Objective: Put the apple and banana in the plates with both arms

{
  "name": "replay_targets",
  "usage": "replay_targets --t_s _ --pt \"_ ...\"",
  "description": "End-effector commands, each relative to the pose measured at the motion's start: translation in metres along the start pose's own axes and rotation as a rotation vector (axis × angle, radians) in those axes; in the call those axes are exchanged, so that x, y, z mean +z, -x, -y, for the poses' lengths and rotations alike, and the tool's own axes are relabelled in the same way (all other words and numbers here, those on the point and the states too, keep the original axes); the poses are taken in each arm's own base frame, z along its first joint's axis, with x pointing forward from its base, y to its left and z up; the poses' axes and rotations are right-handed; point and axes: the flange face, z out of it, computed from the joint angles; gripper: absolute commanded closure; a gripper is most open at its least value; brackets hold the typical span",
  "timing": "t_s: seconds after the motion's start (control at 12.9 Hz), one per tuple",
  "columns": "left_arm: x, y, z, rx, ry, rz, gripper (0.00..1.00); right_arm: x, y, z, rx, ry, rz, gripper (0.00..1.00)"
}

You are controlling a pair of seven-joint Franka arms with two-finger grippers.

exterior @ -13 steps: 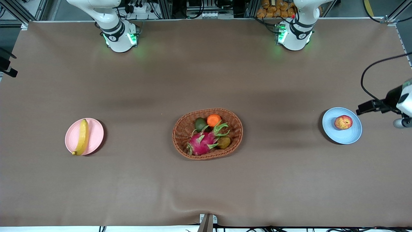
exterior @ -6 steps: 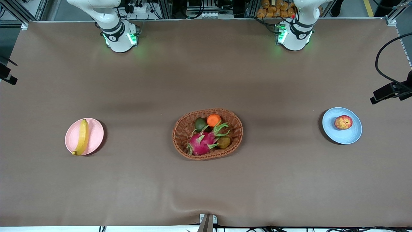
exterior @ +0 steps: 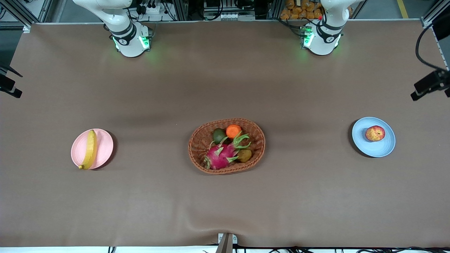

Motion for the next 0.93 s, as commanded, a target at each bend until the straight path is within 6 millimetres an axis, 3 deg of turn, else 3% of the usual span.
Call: replay_targets --t_s 0.0,0.15,0.85 --pt "-0.025 0.020 -0.011 0.005 -0.016 -0.021 0.00 -0.005 0.003 0.014 -0.031 0.002 -0.001 0.00" --pt "-0.026 0.032 -0.030 0.026 -0.025 -0.002 0.00 -0.004 0.002 0.015 -0.031 0.002 0.000 0.00" --pt "0.006 0.063 -0.029 0.040 -0.027 0.105 0.00 -0.003 -0.001 0.006 -0.028 0.023 -0.017 0.00"
